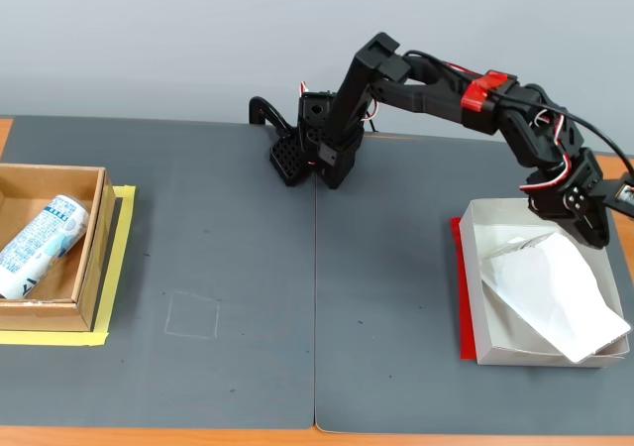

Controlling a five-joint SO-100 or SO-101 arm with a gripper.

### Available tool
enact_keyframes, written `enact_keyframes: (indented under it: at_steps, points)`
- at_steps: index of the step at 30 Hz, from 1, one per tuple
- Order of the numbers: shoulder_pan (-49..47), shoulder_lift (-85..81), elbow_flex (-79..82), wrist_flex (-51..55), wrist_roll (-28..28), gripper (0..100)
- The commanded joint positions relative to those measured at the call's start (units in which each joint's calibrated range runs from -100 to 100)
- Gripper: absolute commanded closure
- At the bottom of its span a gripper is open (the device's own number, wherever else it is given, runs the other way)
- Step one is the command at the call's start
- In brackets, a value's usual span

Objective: Pick the sandwich and put it in the gray box

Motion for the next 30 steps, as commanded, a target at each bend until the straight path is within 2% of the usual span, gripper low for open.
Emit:
enact_keyframes:
  at_steps: [1,8,22,30]
  points:
    - [2.73,-4.89,-2.07,0.13,-0.07,98]
    - [8.92,-12.10,6.43,0.05,-0.07,98]
    - [26.30,-40.42,46.59,-0.82,-0.13,98]
    - [30.78,-56.69,66.13,-0.82,-0.18,98]
